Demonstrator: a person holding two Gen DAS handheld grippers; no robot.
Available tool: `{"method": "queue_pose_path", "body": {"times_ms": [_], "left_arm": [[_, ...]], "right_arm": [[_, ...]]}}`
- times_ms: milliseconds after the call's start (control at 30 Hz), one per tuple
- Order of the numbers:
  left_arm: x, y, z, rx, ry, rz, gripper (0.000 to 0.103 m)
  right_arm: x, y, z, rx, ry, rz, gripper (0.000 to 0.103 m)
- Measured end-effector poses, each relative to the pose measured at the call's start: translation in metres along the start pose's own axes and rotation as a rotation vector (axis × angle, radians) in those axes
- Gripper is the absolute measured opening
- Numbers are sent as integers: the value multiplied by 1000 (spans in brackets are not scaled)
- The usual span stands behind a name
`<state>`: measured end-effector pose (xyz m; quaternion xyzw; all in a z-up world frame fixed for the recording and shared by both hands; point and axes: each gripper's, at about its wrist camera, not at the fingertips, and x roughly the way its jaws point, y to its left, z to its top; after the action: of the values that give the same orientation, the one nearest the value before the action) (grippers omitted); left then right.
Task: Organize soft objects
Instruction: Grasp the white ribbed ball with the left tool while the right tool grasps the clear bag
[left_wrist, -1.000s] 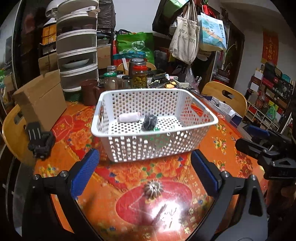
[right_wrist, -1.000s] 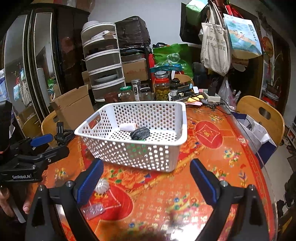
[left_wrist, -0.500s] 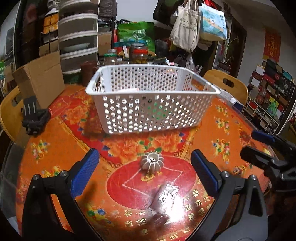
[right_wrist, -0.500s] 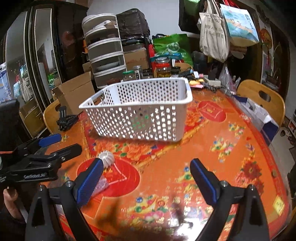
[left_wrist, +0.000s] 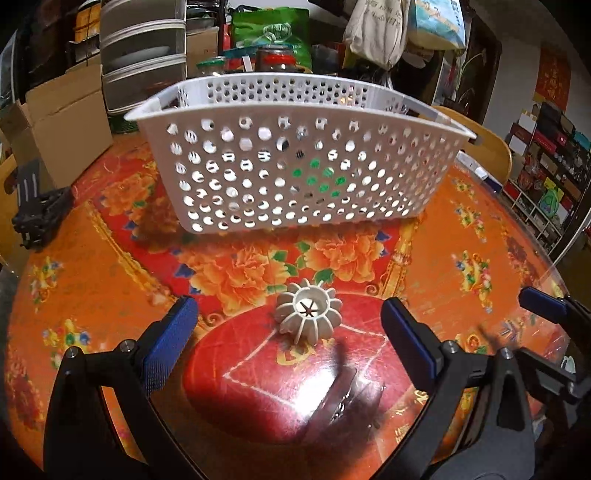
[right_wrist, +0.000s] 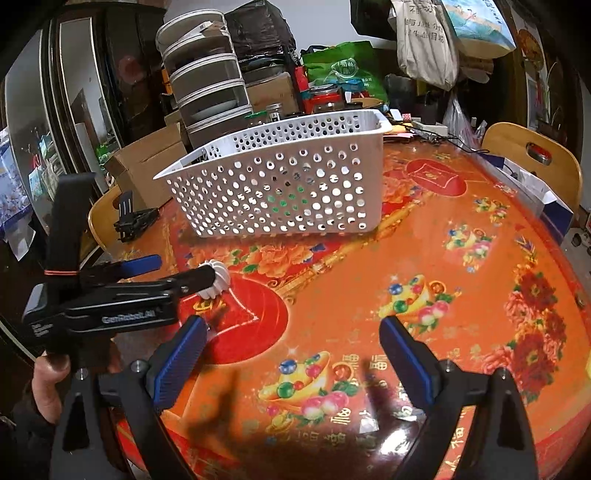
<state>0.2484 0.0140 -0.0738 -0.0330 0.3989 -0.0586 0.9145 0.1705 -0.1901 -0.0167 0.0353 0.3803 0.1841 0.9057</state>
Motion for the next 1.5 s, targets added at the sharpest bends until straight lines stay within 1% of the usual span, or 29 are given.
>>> {"method": "queue_pose_path", "body": {"times_ms": [67,133,200,233,300,333,367,400,467,567,667,833,1000,1067,1200,1233,1267,1300,1433,1500], "left_arm": [[5,-3,-1,4,4,-4,98],[10,-6,-1,12,8,-3,95],[13,-8,0,20,10,1,80],[15,-10,0,21,13,2,76],[21,-11,-1,23,26,0,54],[22,-10,-1,23,36,-8,49],[23,-9,-2,22,44,-17,41],[23,-7,-2,23,44,-20,41],[20,-6,-1,29,26,3,40],[17,4,1,24,14,17,40],[16,15,2,0,19,11,40],[9,35,4,-35,-6,29,41],[9,62,3,-94,-1,18,41],[11,67,3,-111,2,7,41],[13,69,2,-112,2,-4,41],[15,70,1,-113,2,-5,41],[15,71,2,-116,3,-6,41],[15,69,1,-116,4,-6,41],[17,67,0,-121,9,-8,41],[18,66,0,-117,13,-8,41]], "right_arm": [[2,1,-1,-6,4,4,95],[4,4,-1,-12,8,7,95],[4,6,-2,-16,6,17,95],[5,7,-2,-16,6,23,95],[7,9,-2,-20,11,31,95],[9,11,-2,-23,14,35,95],[11,12,-3,-26,19,40,95],[13,14,-4,-29,23,45,95],[16,19,-5,-35,29,52,95],[22,29,-8,-53,43,80,95],[31,44,-12,-86,64,103,95],[46,71,-18,-152,93,128,94],[57,88,-17,-199,109,120,94],[62,92,-16,-213,125,125,94],[73,105,-14,-256,163,123,93],[77,109,-15,-268,177,117,90],[79,111,-15,-275,190,113,85],[82,112,-16,-280,206,108,83],[83,113,-18,-301,201,84,74],[82,115,-19,-311,197,64,66]]}}
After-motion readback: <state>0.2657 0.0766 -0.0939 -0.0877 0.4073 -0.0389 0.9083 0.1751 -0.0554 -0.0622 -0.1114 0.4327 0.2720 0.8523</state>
